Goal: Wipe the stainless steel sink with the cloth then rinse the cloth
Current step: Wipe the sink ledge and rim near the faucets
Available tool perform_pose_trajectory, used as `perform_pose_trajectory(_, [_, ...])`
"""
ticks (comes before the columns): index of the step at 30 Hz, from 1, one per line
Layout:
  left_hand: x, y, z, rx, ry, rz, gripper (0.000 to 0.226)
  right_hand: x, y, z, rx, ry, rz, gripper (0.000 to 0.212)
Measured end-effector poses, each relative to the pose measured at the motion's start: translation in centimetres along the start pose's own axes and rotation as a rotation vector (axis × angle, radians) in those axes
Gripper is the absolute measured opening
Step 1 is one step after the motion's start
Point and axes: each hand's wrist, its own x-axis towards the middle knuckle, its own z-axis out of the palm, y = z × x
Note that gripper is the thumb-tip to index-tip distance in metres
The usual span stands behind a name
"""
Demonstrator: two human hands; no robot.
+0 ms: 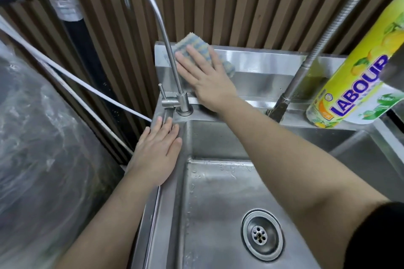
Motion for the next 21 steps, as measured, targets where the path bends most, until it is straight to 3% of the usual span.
perform_pose_trajectory(3, [0.0, 0.0, 0.0, 0.006, -0.003, -0.004, 0.055, -3.2, 2.7, -0.1, -0.094, 0.014, 0.100, 0.061])
perform_pose_trajectory(6, [0.0, 0.1, 0.1, 0.024, 0.019, 0.007, 0.066, -2.6, 2.2, -0.6, -0.135, 0.051, 0.254, 0.050])
perform_pose_trajectory(10, [0.0, -0.1, 0.2, 0.016, 0.021, 0.006, 0.067, 2.0, 0.4, -0.7, -0.157, 0.046, -0.024, 0.057])
perform_pose_trajectory(13, [0.1, -0.1, 0.2, 0.000, 0.017, -0.002, 0.067, 0.0, 1.9, -0.4, -0.247, -0.080, -0.212, 0.057])
perform_pose_trajectory(17, [0.1, -0.1, 0.3, 0.009, 0.038, 0.013, 0.083, -4.4, 4.0, -0.2, -0.316, -0.120, -0.223, 0.058])
perform_pose_trajectory(21, [0.1, -0.2, 0.4, 0.019, 0.052, 0.011, 0.087, -0.6, 1.1, -0.6, -0.336, -0.123, -0.339, 0.055])
